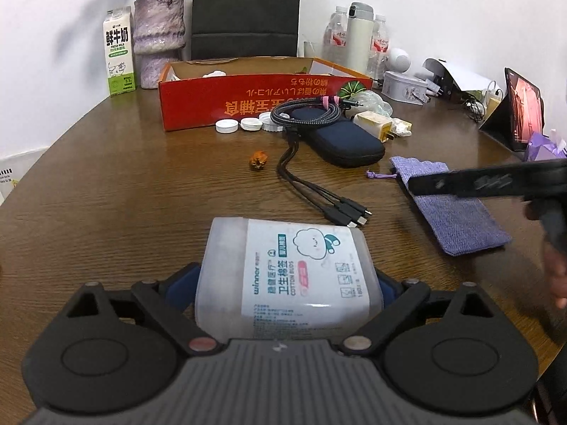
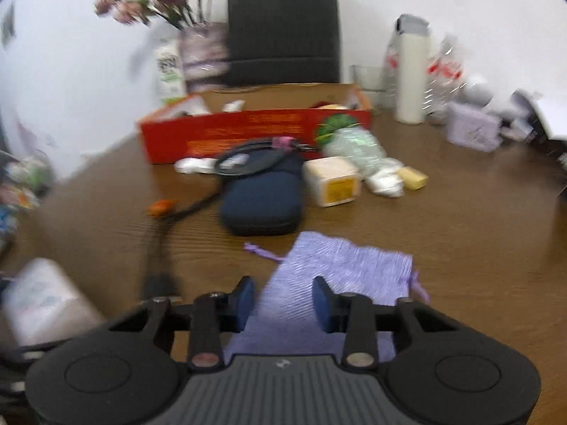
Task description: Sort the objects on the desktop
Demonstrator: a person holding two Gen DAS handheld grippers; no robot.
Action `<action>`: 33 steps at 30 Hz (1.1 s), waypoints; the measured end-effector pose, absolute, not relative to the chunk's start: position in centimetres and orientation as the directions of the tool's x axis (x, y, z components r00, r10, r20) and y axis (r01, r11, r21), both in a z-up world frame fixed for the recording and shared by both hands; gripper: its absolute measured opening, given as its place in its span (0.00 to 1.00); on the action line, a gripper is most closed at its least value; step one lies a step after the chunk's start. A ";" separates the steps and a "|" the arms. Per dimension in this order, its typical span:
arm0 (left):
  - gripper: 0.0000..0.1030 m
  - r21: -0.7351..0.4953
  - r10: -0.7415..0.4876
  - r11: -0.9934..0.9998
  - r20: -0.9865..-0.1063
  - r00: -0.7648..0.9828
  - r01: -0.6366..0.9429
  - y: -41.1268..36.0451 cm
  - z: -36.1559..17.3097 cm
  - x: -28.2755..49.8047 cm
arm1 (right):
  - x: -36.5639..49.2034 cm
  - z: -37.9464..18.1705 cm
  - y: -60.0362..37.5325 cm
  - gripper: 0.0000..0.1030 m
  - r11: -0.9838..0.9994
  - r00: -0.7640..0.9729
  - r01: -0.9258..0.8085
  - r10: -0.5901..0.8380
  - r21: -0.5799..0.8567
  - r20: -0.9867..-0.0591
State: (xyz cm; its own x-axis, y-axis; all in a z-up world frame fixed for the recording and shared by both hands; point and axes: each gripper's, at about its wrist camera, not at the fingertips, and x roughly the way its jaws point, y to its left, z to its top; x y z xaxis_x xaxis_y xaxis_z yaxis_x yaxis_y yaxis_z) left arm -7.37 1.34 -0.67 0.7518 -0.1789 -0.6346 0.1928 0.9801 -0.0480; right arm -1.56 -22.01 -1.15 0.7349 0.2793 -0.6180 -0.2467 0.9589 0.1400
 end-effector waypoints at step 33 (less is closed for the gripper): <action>0.83 -0.157 -0.179 0.980 -0.451 0.875 0.120 2.0 7.5 -6.1 | -8.5 7.2 -21.6 0.05 0.937 0.843 -0.315 0.348 0.148 -0.411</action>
